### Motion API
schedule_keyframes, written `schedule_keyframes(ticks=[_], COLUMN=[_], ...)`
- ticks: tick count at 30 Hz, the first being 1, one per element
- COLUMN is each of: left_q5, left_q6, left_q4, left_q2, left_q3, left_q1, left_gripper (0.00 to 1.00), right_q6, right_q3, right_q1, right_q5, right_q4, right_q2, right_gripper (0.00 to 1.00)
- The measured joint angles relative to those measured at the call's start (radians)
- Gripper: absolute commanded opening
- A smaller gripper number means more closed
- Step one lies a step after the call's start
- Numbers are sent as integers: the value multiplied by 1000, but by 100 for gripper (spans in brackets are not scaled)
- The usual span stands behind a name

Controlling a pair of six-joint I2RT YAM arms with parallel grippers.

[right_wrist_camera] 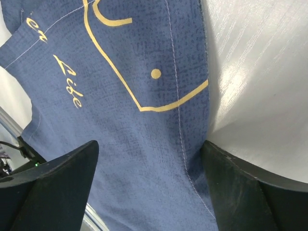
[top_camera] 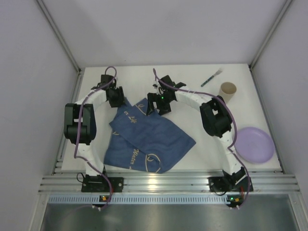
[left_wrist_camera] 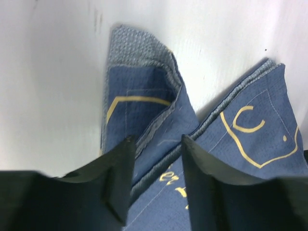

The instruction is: Set the dinner table for one person

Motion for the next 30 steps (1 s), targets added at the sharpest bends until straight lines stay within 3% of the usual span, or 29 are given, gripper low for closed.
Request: schedule_keyframes(ticks=[1,8,9,10,11,12,21,30], left_q5=[11,80,86,90,97,103,98,-28], left_q6=[8,26,28,29,29,26,39,80], left_q4=[5,12,12,12,12,12,-26,-129], left_q2=[15,70,77,84,91,95,98,-17], left_q3=[8,18,21,23,27,32,67,73], left_q1=[0,0,0,0,0,0,0,0], left_gripper=[40,32,27,21,2,0,0,0], right_q6=[2,9,10,10,5,8,13,-11], right_q3=[1,13,13,13,13,13,4,-337], right_q1=[0,-4,-5,-5,-5,-4,-26,-232], right_q5=[-6,-31,-33,-42,-42,-41,-58,117], right_q4=[-1,-14,-17,-19,-19,-21,-32,-59], right_q2=[3,37,43,48,52,58,59,-196], right_gripper=[78,36,31,14,3,0,0,0])
